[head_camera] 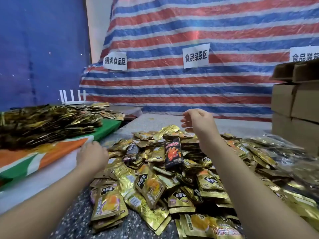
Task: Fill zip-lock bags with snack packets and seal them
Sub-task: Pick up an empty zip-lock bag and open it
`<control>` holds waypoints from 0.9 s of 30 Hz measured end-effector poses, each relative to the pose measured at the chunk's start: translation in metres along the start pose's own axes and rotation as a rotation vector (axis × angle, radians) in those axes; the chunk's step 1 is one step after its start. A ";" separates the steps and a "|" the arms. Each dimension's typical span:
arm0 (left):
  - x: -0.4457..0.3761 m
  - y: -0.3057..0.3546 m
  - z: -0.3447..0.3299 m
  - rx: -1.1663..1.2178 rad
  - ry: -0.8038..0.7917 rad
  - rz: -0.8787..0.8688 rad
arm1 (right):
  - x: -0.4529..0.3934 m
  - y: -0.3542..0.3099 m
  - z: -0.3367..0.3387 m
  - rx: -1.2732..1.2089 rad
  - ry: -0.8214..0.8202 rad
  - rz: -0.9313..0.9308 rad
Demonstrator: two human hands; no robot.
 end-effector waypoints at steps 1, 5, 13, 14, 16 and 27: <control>-0.001 -0.006 -0.004 -0.062 -0.036 0.083 | 0.000 0.002 -0.001 0.005 -0.009 -0.006; -0.005 -0.027 -0.023 -0.091 -0.241 0.268 | -0.001 0.015 -0.005 0.024 -0.062 -0.043; 0.007 -0.032 -0.032 -0.191 -0.146 0.094 | 0.004 0.024 -0.006 -0.057 -0.061 -0.063; 0.009 -0.032 -0.031 -0.175 -0.142 0.081 | 0.006 0.025 -0.008 -0.063 -0.067 -0.068; 0.013 -0.033 -0.028 -0.168 -0.134 0.043 | 0.009 0.027 -0.011 -0.067 -0.084 -0.073; 0.023 -0.038 -0.024 -0.252 0.018 -0.097 | 0.006 0.020 -0.005 -0.053 -0.079 -0.043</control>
Point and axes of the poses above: each hand's wrist, its own x-axis away from the middle knuckle, its own z-axis out of the back of the hand, y = z × x, the point moved 2 cm from there along -x, towards the middle knuckle, and after that the axes turned 13 degrees about z, right-handed, at the moved point
